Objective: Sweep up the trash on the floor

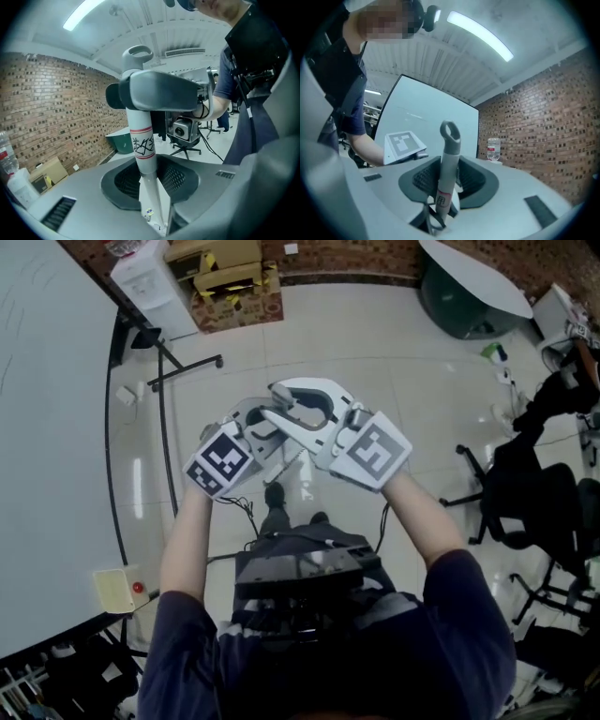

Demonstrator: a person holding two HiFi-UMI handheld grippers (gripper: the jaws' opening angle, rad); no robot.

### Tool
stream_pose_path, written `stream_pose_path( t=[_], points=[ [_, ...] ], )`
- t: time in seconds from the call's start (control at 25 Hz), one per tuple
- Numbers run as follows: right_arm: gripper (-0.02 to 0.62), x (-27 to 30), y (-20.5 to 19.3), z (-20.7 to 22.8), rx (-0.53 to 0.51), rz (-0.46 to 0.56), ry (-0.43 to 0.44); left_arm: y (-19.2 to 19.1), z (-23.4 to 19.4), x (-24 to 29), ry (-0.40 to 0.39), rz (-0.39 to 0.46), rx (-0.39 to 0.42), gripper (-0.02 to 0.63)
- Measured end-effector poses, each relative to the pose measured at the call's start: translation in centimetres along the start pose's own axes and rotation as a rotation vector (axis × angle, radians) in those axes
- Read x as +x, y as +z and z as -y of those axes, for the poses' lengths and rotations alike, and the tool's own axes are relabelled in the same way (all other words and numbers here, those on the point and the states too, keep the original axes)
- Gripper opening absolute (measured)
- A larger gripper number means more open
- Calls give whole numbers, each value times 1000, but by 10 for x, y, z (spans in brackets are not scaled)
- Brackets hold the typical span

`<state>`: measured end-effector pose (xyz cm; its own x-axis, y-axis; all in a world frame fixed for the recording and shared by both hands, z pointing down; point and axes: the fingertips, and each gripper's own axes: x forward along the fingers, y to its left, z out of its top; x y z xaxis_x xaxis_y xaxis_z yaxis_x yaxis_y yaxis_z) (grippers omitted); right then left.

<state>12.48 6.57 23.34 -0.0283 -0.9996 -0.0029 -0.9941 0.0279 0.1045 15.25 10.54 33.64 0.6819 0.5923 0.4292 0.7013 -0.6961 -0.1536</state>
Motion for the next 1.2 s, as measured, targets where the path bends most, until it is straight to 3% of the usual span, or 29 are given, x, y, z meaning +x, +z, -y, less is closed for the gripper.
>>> stream_pose_path(
  t=[0.2, 0.28, 0.36, 0.6, 0.76, 0.92, 1.0, 1.04, 1.08, 1.2],
  points=[
    [120, 2, 6, -24, -7, 8, -74, -3, 11, -11, 156, -19, 12, 106],
    [120, 7, 9, -25, -10, 4, -105, -6, 10, -21, 226, -2, -20, 124],
    [118, 9, 11, -21, 9, -2, -152, -17, 12, -32, 269, 0, -64, 210],
    [117, 14, 14, -24, 31, -17, -271, -39, 17, -53, 428, 72, -151, 210],
    [117, 21, 10, -38, 60, -33, -313, -42, 24, -57, 407, 126, -184, 213],
    [117, 26, 3, -55, 101, -40, -354, -60, 34, -61, 355, 112, -161, 219],
    [117, 28, -4, -63, 123, -44, -378, -71, 40, -65, 325, 101, -138, 198],
    [117, 30, -9, -67, 134, -51, -386, -77, 44, -67, 310, 99, -135, 141],
    [117, 32, -15, -72, 145, -63, -392, -84, 47, -69, 297, 97, -142, 124],
    [117, 44, -34, -87, 171, -107, -391, -109, 52, -75, 267, 100, -224, 93]
  ],
)
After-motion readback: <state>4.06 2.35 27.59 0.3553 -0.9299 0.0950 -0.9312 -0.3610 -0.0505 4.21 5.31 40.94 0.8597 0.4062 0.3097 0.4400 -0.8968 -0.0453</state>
